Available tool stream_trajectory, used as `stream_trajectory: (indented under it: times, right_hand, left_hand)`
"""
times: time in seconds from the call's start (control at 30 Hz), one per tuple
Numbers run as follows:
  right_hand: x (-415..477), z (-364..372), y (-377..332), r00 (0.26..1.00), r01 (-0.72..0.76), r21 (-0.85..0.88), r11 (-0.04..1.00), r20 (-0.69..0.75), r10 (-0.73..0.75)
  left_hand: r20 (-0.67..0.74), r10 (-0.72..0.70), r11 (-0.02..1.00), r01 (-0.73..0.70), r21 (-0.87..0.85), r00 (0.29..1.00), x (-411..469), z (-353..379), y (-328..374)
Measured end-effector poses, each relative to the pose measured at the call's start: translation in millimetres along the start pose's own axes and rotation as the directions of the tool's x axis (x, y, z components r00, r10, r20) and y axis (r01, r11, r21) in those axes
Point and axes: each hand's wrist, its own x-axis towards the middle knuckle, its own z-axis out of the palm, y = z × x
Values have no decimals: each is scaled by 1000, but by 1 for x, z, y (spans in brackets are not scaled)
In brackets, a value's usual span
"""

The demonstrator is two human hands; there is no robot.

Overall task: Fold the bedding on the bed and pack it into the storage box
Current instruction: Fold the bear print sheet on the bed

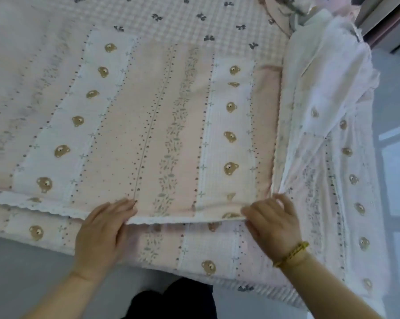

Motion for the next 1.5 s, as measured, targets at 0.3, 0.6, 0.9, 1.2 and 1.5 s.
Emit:
stream_trajectory:
  times: [0.3,0.6,0.9,1.2,1.5]
  right_hand:
    - [-31,31,-7,914,-57,-82,995,398,85]
    - [3,5,65,574,167,-384,908,787,227]
    - [12,-20,164,883,69,-388,919,453,124]
    - [-152,-11,177,968,4,-123,992,251,27]
    - [-141,-22,193,961,29,-97,995,275,-1]
  left_hand:
    - [194,15,997,-29,69,981,-10,43,22]
    - [292,39,991,-75,113,956,16,54,96]
    - [23,-13,993,11,114,1000,50,53,157]
    - [-57,-86,984,94,151,995,-36,106,189]
    - [-85,108,976,-90,197,991,-14,126,237]
